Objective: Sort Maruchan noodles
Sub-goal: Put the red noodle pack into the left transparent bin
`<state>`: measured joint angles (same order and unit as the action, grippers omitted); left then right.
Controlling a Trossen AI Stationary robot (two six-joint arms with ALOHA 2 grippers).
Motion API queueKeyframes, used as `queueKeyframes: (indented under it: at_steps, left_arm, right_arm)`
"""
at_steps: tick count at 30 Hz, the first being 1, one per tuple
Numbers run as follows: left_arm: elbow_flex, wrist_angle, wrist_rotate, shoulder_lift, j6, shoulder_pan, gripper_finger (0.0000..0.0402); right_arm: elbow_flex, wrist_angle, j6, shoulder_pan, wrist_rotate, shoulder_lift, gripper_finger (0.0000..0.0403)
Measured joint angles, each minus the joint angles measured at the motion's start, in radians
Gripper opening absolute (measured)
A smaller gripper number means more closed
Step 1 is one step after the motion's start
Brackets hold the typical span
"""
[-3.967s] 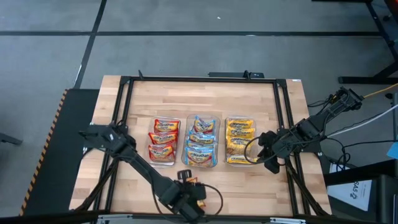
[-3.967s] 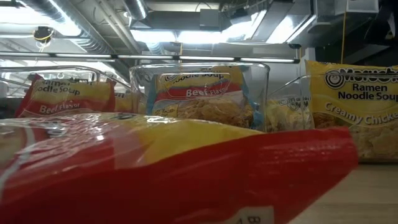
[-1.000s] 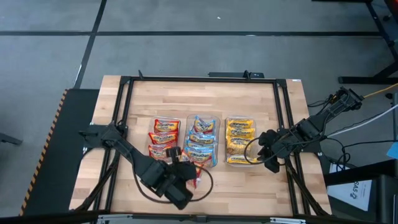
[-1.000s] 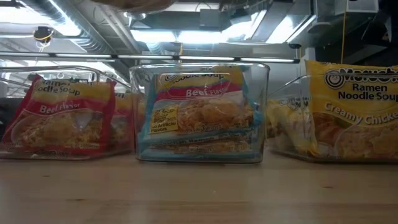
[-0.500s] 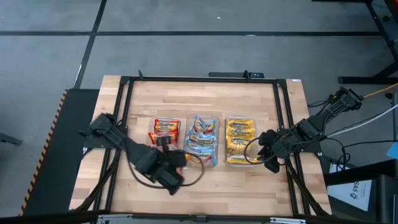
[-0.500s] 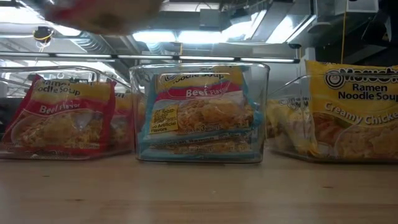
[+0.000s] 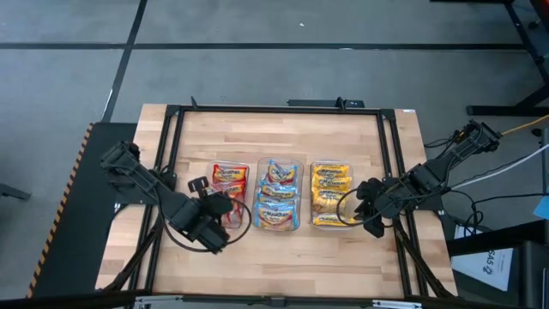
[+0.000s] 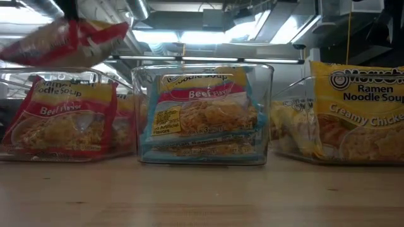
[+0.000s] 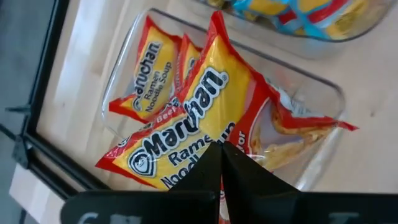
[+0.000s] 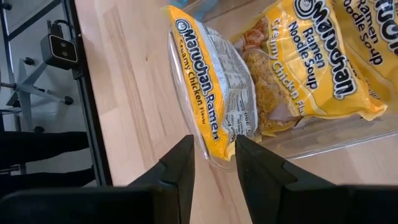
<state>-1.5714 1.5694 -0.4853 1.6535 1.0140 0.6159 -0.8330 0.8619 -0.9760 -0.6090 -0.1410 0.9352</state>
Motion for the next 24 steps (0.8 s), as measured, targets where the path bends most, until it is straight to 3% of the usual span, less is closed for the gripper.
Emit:
queueKeyframes:
  at_steps: [24]
  left_arm:
    - [0.227,-0.229,-0.019,0.003,0.260,0.052,0.0000]
  right_arm:
    - [0.000,0.000,-0.015,0.000,-0.032,0.000,0.0115]
